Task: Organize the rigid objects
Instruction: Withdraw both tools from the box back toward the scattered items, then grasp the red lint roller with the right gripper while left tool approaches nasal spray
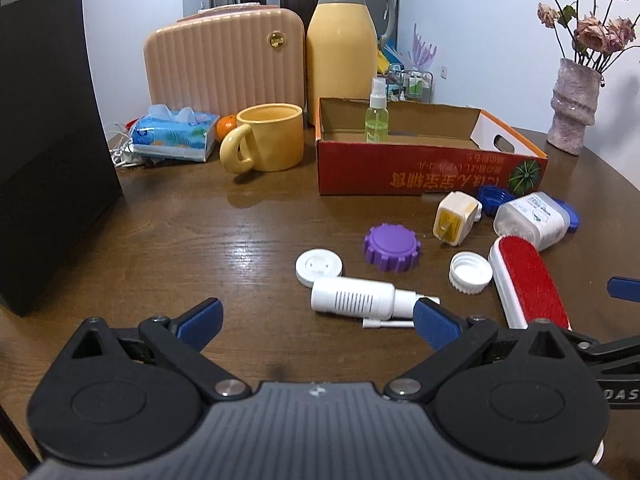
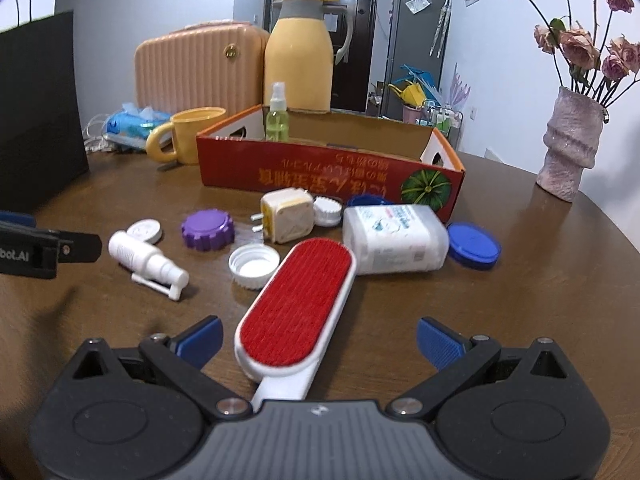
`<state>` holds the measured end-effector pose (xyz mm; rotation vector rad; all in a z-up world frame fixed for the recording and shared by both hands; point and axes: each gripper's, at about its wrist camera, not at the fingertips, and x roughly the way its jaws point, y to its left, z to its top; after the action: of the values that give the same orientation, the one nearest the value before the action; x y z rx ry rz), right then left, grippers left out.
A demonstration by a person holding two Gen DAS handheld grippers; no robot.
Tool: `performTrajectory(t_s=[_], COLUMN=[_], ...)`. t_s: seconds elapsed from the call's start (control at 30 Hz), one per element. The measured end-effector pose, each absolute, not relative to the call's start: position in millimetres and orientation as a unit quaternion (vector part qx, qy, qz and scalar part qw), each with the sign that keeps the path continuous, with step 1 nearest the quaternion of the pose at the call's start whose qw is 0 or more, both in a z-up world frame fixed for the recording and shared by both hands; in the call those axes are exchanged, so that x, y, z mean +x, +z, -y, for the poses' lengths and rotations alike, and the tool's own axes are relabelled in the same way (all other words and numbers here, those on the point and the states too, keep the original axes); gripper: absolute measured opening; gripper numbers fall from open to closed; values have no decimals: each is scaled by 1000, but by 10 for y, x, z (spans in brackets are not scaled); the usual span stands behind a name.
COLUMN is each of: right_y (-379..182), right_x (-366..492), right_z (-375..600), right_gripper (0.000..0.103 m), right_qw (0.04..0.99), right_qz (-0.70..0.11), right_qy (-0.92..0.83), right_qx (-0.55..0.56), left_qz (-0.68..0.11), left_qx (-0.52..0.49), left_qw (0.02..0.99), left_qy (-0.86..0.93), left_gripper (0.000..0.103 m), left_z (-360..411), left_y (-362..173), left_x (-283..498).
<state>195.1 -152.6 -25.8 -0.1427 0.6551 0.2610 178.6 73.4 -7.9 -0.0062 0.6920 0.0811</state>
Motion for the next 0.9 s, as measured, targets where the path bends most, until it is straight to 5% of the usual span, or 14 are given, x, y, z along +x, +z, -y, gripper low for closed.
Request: performTrajectory(t_s=[0.63, 0.7, 0.73, 0.77, 0.9], right_y=[-592, -597, -600, -599, -567], right_x=[2180, 2176, 2171, 2168, 2136], right_z=[1236, 1246, 1255, 1262, 1255], right_gripper=[84, 77, 63, 59, 56], right_qw=[934, 934, 934, 934, 931], right_qz=[-345, -346, -346, -346, -346], right_qy=[72, 71, 74, 79, 110], right_qx=[-58, -52, -50, -48, -41], left_qz=[-341, -338, -336, -334, -335], left_qx=[-21, -25, -25, -25, -19], left_qw=[940, 941, 942, 942, 942], left_qy=[16, 10, 6, 4, -5], left_gripper=[103, 103, 103, 103, 103], left_z=[-898, -909, -911, -910, -891], left_y=[-252, -258, -261, -264, -279], left_x=[1774, 1780, 1787, 1794, 1856])
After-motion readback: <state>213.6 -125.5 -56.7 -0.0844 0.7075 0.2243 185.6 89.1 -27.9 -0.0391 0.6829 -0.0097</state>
